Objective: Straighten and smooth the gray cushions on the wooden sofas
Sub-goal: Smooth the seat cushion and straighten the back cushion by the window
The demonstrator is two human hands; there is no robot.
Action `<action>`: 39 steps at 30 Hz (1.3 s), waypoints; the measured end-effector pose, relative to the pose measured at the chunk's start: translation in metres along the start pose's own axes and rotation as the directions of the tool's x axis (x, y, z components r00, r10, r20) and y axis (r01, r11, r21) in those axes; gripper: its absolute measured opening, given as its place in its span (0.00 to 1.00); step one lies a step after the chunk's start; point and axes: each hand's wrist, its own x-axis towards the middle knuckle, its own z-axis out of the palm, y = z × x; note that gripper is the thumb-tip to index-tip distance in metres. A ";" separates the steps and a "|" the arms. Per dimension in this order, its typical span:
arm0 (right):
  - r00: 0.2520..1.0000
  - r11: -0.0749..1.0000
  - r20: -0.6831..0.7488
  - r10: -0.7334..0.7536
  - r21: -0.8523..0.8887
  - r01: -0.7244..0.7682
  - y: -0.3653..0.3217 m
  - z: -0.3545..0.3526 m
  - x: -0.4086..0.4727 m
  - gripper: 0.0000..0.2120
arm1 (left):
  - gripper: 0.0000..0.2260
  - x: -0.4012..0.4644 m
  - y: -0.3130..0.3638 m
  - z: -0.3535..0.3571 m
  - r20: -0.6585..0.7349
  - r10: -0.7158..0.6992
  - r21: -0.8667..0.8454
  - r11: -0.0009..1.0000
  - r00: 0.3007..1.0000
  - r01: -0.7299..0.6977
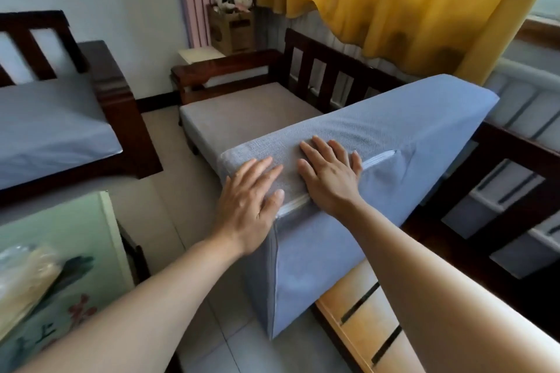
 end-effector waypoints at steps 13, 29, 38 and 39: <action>0.998 1.000 -0.065 -0.011 -0.012 0.010 0.000 0.000 -0.018 0.35 | 0.27 0.037 0.008 -0.011 0.238 -0.228 0.220 0.959 0.944 0.176; 0.692 0.676 -0.152 0.705 0.440 -0.591 -0.120 0.046 -0.064 0.26 | 0.24 0.068 -0.017 -0.022 0.282 -0.339 0.222 0.933 0.897 0.283; 0.632 0.718 -0.356 0.689 0.451 -0.529 -0.059 0.037 -0.043 0.25 | 0.24 0.095 0.022 0.011 0.299 -0.363 0.227 0.925 0.882 0.304; 0.637 0.724 -0.357 0.684 0.441 -0.531 -0.051 0.033 -0.041 0.25 | 0.24 0.098 0.027 0.015 0.299 -0.369 0.227 0.923 0.880 0.310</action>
